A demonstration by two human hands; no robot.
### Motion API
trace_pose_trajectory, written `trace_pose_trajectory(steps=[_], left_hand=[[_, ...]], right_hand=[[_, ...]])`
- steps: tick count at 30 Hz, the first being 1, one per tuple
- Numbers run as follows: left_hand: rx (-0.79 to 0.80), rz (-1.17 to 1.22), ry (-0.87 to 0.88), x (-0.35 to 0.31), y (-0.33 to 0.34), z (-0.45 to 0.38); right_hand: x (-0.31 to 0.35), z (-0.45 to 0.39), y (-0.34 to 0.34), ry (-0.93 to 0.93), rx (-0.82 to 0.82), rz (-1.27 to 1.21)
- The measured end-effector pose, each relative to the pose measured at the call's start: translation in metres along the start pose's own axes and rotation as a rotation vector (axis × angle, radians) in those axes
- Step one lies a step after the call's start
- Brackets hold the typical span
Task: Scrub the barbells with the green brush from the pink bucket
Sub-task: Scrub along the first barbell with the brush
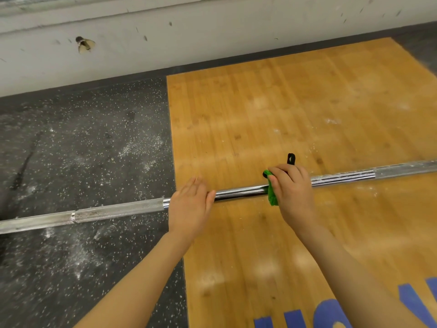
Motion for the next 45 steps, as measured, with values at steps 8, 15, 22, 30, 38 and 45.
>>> trace_pose_trajectory(steps=[8,15,22,30,38,45], left_hand=[[-0.045,0.031,0.189,-0.013,-0.014,0.024],[-0.051,0.054,0.274,-0.022,-0.01,0.016],[-0.018,0.094,0.231,-0.02,-0.008,0.018],[0.048,0.136,0.166,-0.014,-0.002,0.01],[0.098,0.158,0.141,-0.014,0.0,0.013],[0.124,0.167,0.122,-0.014,0.001,0.015]], right_hand=[[0.005,0.019,0.002,0.029,0.078,-0.013],[0.009,0.036,0.014,-0.027,0.168,0.07],[0.023,0.039,0.021,-0.024,0.166,0.076],[0.049,0.037,0.046,-0.151,0.206,0.123],[-0.025,0.03,-0.008,-0.159,0.111,0.134],[-0.022,0.029,-0.006,-0.146,0.175,0.193]])
Point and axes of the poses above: each hand's wrist, its own z-axis away from the middle knuckle, its own y-axis out of the palm, x = y × z, the point moved 10 cm from there along -z, towards the middle knuckle, and after that the axes turned 1 degree about y, right-handed, at the moved point
